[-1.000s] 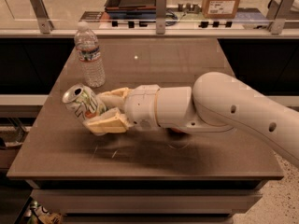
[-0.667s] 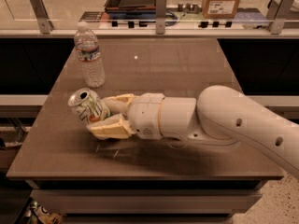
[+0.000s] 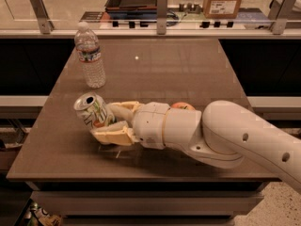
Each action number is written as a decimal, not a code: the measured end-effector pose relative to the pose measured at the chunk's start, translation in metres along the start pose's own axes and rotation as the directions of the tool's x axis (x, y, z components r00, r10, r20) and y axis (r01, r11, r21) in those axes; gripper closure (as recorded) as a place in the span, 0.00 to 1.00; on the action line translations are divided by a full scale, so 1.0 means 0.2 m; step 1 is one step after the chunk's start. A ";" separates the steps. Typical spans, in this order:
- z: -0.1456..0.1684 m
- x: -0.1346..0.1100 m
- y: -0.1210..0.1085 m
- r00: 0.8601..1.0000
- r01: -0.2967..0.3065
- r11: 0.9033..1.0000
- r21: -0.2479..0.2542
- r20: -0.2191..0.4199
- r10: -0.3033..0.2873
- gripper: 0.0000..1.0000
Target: Place 7up can upright
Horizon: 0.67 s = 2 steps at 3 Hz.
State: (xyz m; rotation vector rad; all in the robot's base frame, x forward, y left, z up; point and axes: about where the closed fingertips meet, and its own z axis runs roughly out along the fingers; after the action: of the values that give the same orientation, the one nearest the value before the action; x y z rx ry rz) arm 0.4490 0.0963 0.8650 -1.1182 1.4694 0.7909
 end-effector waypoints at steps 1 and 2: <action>0.00 0.02 -0.03 1.000 -0.009 1.000 0.003 0.017 0.009 1.00; 0.00 0.06 -0.06 0.999 -0.031 0.999 0.010 0.036 0.031 1.00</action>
Offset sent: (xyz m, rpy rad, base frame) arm 0.0219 -0.0186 -0.0197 0.0791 0.0326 -0.0344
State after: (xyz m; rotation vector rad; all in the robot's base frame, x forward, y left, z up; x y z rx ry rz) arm 0.4611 0.0887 0.8551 -1.0706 1.4628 0.8198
